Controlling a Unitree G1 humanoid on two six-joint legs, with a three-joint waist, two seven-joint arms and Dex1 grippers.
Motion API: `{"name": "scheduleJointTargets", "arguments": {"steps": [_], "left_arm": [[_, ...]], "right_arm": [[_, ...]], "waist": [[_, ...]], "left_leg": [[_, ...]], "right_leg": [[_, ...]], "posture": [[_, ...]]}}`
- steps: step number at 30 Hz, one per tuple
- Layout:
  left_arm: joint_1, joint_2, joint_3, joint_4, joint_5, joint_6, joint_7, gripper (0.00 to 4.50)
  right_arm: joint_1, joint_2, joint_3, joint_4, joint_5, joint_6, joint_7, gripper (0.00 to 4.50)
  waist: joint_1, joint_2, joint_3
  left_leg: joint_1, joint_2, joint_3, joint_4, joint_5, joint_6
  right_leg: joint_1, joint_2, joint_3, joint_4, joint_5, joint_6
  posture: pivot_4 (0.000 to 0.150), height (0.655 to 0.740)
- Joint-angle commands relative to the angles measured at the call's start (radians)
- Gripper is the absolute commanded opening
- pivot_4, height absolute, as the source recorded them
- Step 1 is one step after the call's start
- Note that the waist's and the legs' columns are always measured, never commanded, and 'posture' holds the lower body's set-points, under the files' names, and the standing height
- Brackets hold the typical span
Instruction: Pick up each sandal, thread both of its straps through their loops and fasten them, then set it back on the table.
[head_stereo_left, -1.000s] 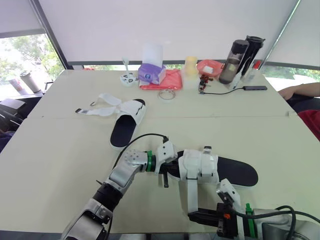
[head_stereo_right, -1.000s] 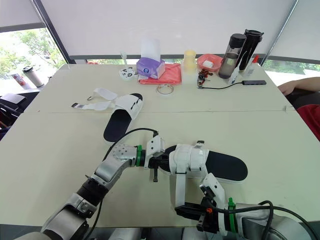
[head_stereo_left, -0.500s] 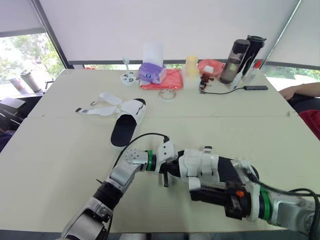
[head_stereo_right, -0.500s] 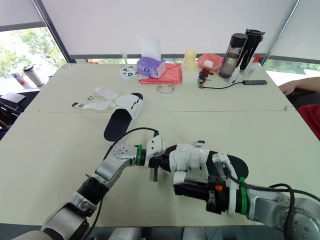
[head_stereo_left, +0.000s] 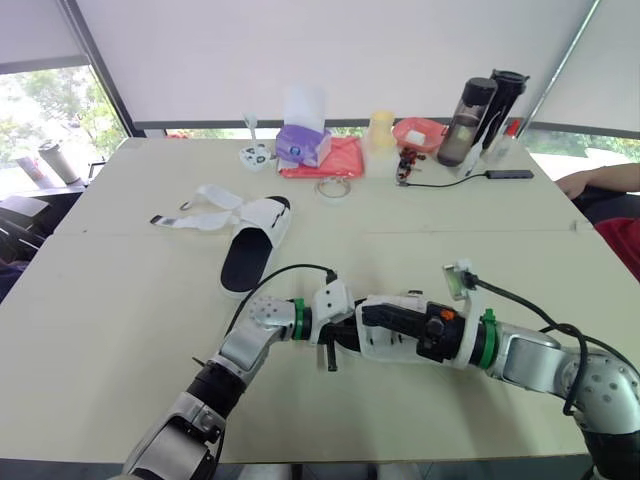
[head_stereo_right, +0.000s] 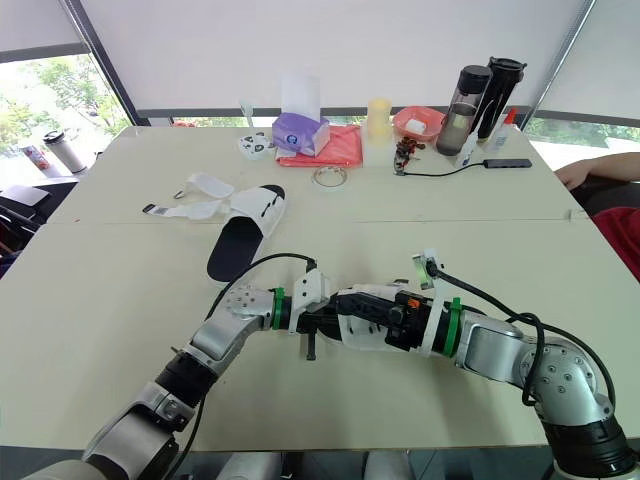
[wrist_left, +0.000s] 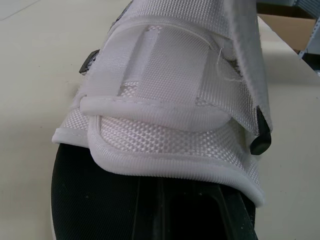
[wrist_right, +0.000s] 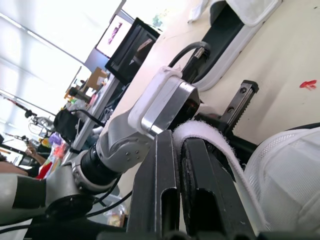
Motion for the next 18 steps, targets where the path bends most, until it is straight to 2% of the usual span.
{"name": "scheduleJointTargets", "arguments": {"steps": [1,2,5,12,15,18], "left_arm": [[0.056,0.037,-0.029,0.119,0.087,0.059,0.047,0.00],[0.057,0.036,-0.029,0.117,0.087,0.060,0.048,0.00],[0.055,0.032,-0.027,0.121,0.088,0.056,0.057,0.00],[0.045,0.025,-0.023,0.137,0.088,0.045,0.068,0.00],[0.042,0.023,-0.022,0.141,0.088,0.043,0.069,0.00],[0.037,0.021,-0.020,0.149,0.087,0.041,0.071,0.00]], "right_arm": [[-0.041,0.018,-0.054,-0.020,0.047,-0.030,0.003,0.09],[-0.039,0.020,-0.056,-0.019,0.046,-0.030,0.000,0.09],[-0.023,0.036,-0.066,-0.011,0.017,-0.046,-0.009,0.96],[-0.017,0.053,-0.074,0.000,-0.036,-0.055,-0.025,4.47],[-0.014,0.046,-0.075,-0.008,-0.061,-0.050,-0.003,4.47],[-0.045,0.010,-0.096,-0.024,-0.158,-0.082,0.084,4.47]], "waist": [[0.000,0.000,0.000],[0.000,0.000,0.000],[-0.001,0.000,0.000],[0.000,0.001,-0.001],[0.000,0.001,-0.001],[0.000,0.001,-0.001]], "left_leg": [[0.000,0.000,0.000,0.000,0.000,0.000],[0.000,0.000,0.000,0.000,0.000,0.000],[0.001,0.000,0.000,0.000,0.000,0.000],[0.001,0.001,0.000,0.000,0.000,0.000],[0.001,0.001,0.000,0.000,0.000,0.000],[0.001,0.001,0.000,0.000,0.000,0.000]], "right_leg": [[0.000,0.000,0.000,0.001,0.000,0.000],[0.000,0.000,0.000,0.003,0.000,0.000],[-0.001,0.000,0.000,0.004,0.000,0.000],[-0.001,0.000,0.000,0.004,0.000,0.000],[-0.001,0.000,0.001,0.004,0.000,0.000],[-0.001,0.000,0.000,0.004,0.000,0.000]], "posture": [[0.150,0.7400],[0.150,0.7400],[0.150,0.7400],[0.150,0.7400],[0.150,0.7400],[0.150,0.7400]]}}
